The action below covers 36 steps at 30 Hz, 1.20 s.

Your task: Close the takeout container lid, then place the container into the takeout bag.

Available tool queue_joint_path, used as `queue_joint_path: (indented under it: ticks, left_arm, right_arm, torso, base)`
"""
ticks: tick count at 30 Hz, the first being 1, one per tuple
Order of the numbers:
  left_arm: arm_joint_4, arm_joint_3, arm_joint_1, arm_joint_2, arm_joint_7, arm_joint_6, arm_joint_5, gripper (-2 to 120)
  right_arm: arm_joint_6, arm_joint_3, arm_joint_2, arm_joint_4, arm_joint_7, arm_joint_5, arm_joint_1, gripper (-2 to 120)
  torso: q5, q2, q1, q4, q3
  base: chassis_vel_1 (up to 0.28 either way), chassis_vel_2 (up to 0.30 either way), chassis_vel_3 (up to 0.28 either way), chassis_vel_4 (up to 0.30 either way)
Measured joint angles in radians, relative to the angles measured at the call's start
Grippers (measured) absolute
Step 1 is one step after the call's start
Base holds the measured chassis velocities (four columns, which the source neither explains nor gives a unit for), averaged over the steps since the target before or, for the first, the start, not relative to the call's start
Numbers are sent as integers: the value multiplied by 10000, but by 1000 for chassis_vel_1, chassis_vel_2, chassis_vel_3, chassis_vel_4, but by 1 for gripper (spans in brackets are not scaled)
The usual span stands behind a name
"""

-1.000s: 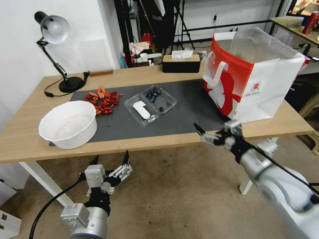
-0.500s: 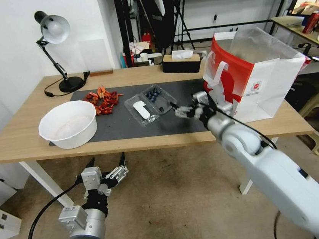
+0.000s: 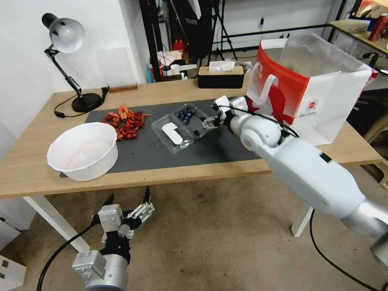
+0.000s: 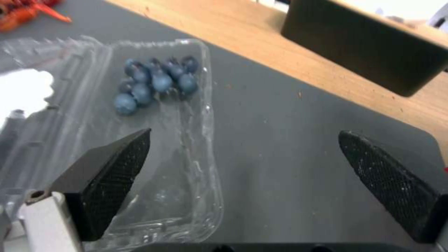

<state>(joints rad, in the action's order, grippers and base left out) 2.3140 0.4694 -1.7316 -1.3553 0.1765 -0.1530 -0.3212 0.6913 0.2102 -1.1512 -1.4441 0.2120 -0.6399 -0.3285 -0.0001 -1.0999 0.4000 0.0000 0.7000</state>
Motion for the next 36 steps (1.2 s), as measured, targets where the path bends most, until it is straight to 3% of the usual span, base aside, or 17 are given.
queue_joint_path:
  ticks: [12,36]
  left_arm:
    - [-75,-16,12,37,5,80,-25,100]
    - [-50,-3,-36,5,38,251,63,100]
  right_arm:
    - [121,311,-386,1454,-842,-530,749,100]
    - [404,422,-455,2089,-1267,-631,954,100]
  torso:
    - [2,0,-1,1,0]
    - [1,-1,-1,0,-1]
  base:
    - [0,0,0,0]
    - [0,0,0,0]
